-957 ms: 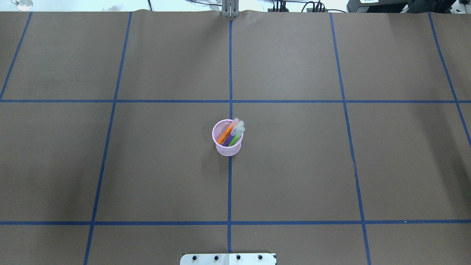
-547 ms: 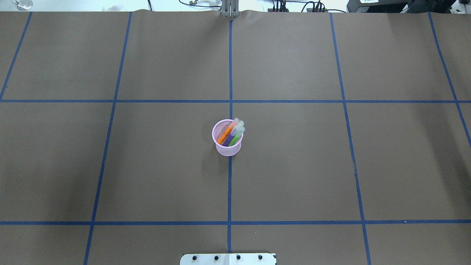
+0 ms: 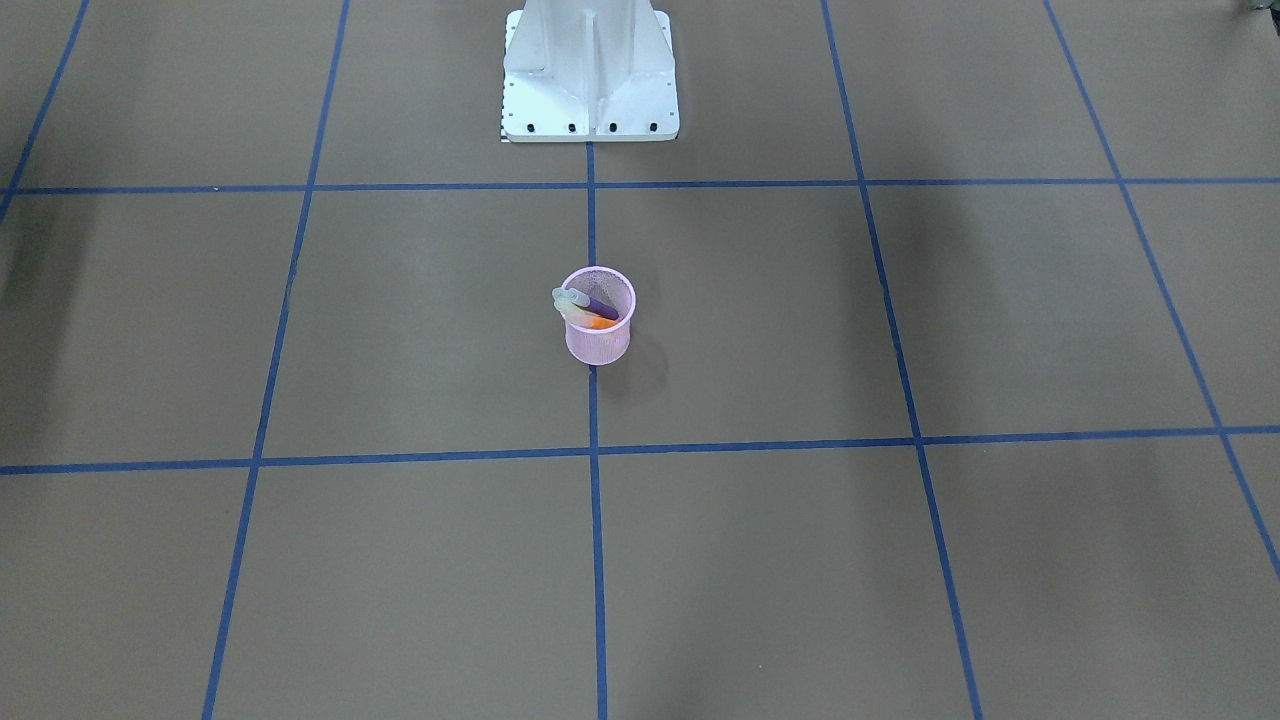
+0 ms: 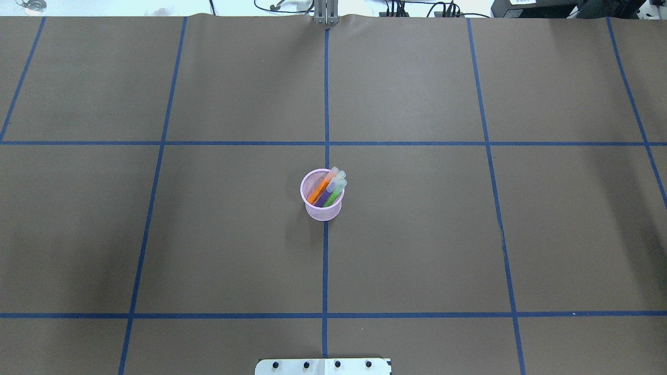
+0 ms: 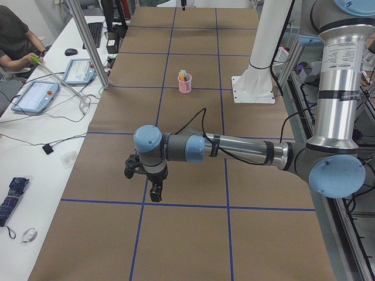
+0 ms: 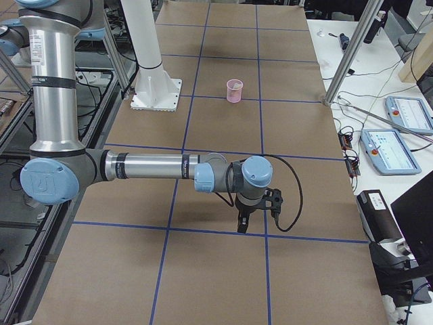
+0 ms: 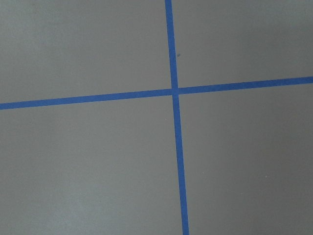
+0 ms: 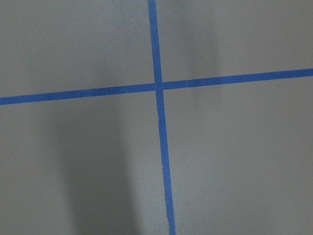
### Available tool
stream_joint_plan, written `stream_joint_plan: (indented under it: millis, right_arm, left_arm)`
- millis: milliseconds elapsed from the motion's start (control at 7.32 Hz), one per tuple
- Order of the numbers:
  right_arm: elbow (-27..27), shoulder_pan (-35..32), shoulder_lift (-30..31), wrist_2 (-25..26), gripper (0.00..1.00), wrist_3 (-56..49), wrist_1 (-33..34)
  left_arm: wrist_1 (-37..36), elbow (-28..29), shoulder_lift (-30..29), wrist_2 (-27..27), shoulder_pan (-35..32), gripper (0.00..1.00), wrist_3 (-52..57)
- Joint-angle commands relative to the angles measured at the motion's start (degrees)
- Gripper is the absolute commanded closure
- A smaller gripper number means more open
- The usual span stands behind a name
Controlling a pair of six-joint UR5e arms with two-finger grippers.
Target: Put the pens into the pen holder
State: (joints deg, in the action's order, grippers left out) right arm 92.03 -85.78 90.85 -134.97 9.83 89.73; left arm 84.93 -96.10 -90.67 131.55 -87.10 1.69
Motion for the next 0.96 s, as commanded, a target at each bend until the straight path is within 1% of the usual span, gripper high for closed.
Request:
stream_joint_plan:
  millis: [0, 547, 820]
  right_arm:
    - [-0.2, 0.0, -0.1, -1.3, 0.00, 0.0, 0.0]
    - [-0.4, 0.2, -0.5, -1.3, 0.00, -0.1, -0.1]
    - [-0.8, 0.2, -0.5, -1.3, 0.00, 0.1, -1.8]
  left_arm:
    - [0.1, 0.1, 0.1, 0.0, 0.0, 0.01, 0.1]
    - [0.2, 0.0, 0.1, 0.0, 0.1, 0.01, 0.2]
    - [0.2, 0.0, 0.1, 0.0, 0.1, 0.01, 0.2]
